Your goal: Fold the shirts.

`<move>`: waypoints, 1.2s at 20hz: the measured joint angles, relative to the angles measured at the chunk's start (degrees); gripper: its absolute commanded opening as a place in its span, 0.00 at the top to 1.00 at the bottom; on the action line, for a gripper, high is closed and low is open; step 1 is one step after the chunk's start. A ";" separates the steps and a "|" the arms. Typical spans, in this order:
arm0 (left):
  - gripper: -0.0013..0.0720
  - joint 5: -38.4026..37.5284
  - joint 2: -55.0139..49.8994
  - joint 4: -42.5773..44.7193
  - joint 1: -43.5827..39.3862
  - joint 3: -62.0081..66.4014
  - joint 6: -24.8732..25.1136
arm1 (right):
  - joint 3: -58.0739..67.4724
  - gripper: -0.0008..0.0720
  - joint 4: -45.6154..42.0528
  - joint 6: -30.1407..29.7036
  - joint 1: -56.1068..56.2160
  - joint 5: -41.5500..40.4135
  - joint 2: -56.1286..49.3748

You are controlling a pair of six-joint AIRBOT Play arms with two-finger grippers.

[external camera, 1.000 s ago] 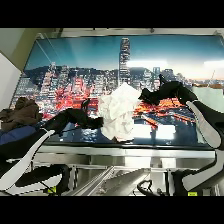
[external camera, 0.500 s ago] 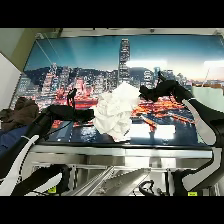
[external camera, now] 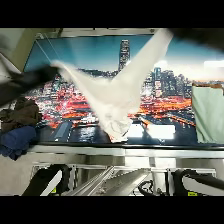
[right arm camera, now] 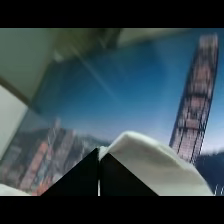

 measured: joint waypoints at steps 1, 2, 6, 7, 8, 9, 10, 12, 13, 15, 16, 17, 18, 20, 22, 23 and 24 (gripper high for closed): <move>0.96 0.26 1.44 0.33 1.77 6.32 0.04 | 3.93 0.97 -1.51 -0.44 -1.49 -0.74 3.93; 0.96 0.87 2.49 0.44 3.76 13.29 0.04 | 7.10 0.97 -3.34 -0.90 -2.75 -1.40 7.50; 0.96 4.90 1.57 0.76 13.18 39.39 -2.08 | 13.81 0.97 -13.55 -3.08 -6.03 -0.81 21.18; 0.96 6.14 0.50 0.76 15.98 44.92 -3.15 | 14.53 0.97 -16.63 -3.50 -6.40 0.22 24.09; 0.96 7.32 -0.74 0.76 18.91 49.81 -4.39 | 15.02 0.97 -19.58 -3.87 -6.67 1.20 26.34; 0.96 8.50 -1.97 0.50 21.49 53.33 -5.49 | 15.39 0.97 -22.47 -4.09 -6.84 2.19 28.13; 0.96 9.62 -3.45 -0.59 24.17 56.35 -6.58 | 15.63 0.97 -25.11 -4.28 -6.97 2.64 29.24; 0.96 11.19 -5.79 -3.52 27.12 57.94 -7.65 | 15.80 0.97 -28.52 -4.31 -7.13 2.58 29.59; 0.96 11.54 -6.88 -5.07 27.61 56.72 -8.00 | 15.80 0.97 -29.68 -4.28 -7.19 1.95 28.96; 0.96 11.61 -8.81 -7.06 25.55 50.90 -7.28 | 15.06 0.97 -31.10 -3.30 -7.23 -0.17 26.25; 0.96 11.08 -9.88 -7.39 23.23 47.15 -6.08 | 14.14 0.97 -31.50 -2.80 -7.26 -1.64 24.33; 0.96 10.08 -11.43 -7.37 20.00 42.80 -4.63 | 12.81 0.97 -31.65 -1.99 -7.26 -3.43 21.84; 0.96 8.59 -13.35 -6.73 16.65 38.88 -3.37 | 11.32 0.97 -31.41 -1.31 -7.26 -5.07 19.23; 0.96 4.35 -19.19 -3.58 9.38 31.76 -1.42 | 7.41 0.97 -29.18 0.22 -7.26 -8.39 12.98; 0.96 -1.49 -27.54 -0.83 3.17 27.26 -0.24 | 2.56 0.97 -27.61 2.08 -7.26 -10.73 6.16; 0.96 -3.45 -32.28 0.35 1.07 26.45 0.04 | 0.07 0.97 -27.17 3.19 -7.28 -11.45 2.69; 0.96 -4.76 -37.20 1.16 -0.57 26.60 0.07 | -2.23 0.97 -27.08 4.31 -7.28 -11.85 -1.05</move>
